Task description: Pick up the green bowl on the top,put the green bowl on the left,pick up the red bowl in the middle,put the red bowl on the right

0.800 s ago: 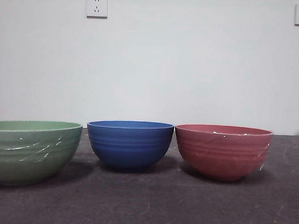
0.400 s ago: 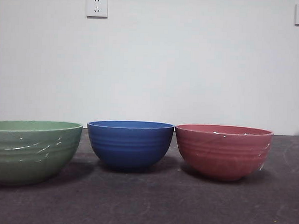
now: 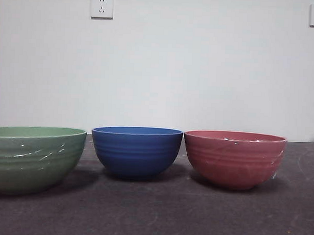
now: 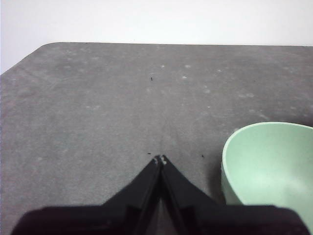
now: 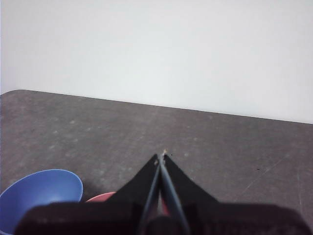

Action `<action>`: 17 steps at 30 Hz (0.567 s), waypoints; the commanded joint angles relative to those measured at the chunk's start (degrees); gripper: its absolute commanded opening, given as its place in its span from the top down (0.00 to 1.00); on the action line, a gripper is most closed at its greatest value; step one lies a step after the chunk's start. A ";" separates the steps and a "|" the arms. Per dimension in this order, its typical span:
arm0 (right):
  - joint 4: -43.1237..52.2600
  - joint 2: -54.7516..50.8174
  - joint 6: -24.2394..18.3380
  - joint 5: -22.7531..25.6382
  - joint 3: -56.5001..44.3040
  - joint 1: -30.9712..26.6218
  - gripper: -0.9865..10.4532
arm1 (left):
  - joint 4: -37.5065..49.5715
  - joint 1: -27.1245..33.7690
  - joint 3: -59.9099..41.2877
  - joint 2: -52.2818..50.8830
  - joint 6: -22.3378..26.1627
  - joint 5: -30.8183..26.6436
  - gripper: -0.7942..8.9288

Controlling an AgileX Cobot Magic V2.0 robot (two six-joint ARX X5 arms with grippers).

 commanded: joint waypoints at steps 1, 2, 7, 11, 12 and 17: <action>-0.26 -0.11 -4.66 0.22 -0.42 -0.02 0.91 | -0.04 0.17 -0.79 -0.17 -0.31 -0.11 0.92; -0.94 -0.63 -5.03 -1.22 -0.96 0.07 0.91 | -0.04 0.17 -0.79 -0.17 -0.31 -0.11 0.92; -0.66 -7.04 -5.01 -7.78 -8.74 -6.54 0.91 | -0.04 0.17 -0.79 -0.17 -0.31 -0.13 0.92; 5.31 -12.11 -5.01 -23.32 -19.78 -16.37 0.91 | -0.04 0.17 -0.79 -0.17 -0.31 -0.09 0.92; 6.88 -13.00 -4.98 -25.29 -22.08 -18.25 0.91 | -0.04 0.17 -0.79 -0.17 -0.31 -0.11 0.92; 14.93 -16.11 -2.84 -30.23 -31.80 -23.93 0.91 | -0.04 0.17 -0.79 -0.17 -0.31 -0.13 0.92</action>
